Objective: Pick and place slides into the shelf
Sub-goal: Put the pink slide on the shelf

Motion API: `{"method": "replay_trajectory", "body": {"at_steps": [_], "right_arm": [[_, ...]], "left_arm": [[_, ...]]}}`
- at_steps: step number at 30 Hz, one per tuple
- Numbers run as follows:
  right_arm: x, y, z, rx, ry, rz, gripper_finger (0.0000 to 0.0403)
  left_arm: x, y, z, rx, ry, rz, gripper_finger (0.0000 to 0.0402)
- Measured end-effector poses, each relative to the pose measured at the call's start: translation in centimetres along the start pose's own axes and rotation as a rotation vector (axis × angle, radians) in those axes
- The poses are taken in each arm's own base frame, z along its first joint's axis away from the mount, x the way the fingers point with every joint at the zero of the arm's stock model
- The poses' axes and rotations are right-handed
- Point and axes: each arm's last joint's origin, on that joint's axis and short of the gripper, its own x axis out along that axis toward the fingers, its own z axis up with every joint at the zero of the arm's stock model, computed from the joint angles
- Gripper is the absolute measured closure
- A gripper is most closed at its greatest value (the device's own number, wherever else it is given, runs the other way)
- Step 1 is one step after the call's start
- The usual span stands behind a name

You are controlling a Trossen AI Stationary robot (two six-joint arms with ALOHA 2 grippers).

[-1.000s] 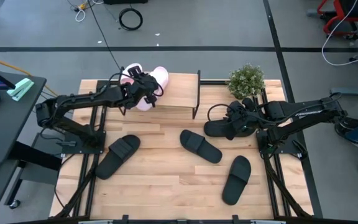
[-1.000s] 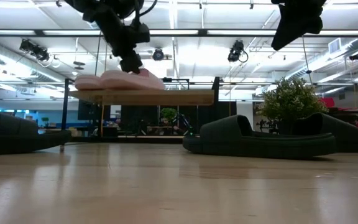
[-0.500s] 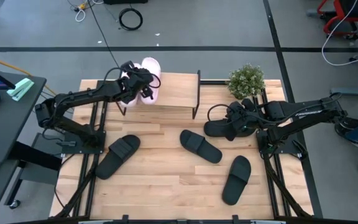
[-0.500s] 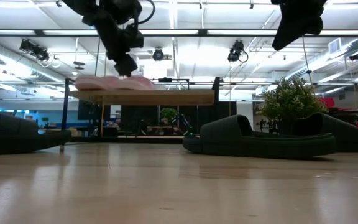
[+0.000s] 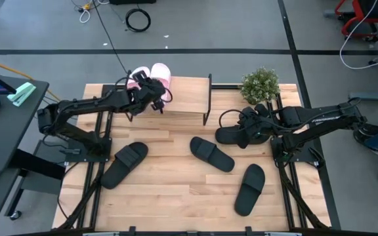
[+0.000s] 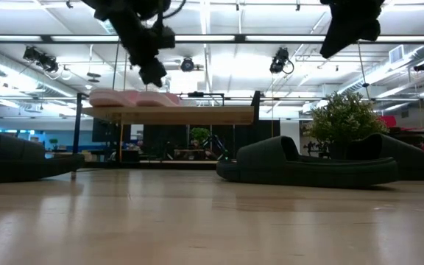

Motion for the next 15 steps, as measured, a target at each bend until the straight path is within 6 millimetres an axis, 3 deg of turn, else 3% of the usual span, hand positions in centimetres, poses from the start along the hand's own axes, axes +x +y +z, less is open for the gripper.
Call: {"method": "replay_trajectory", "body": {"at_steps": [4, 7, 12, 15], "right_arm": [[0.5, 1.0, 0.8, -0.034, -0.066, 0.046, 0.0317], [1.2, 2.2, 1.9, -0.100, -0.154, 0.096, 0.0335], [3.2, 3.4, 5.2, -0.178, -0.377, 0.125, 0.0392], [5.0, 3.2, 7.2, -0.159, -0.438, 0.109, 0.0393]], "left_arm": [[-2.2, -0.6, 0.6, 0.022, -0.070, -0.016, 0.0247], [-3.9, -0.1, 0.7, 0.007, -0.096, 0.040, 0.0286], [-6.9, 2.5, 0.2, -0.120, -0.175, 0.071, 0.0381], [-8.4, 4.2, -0.4, -0.259, -0.228, 0.066, 0.0390]]}}
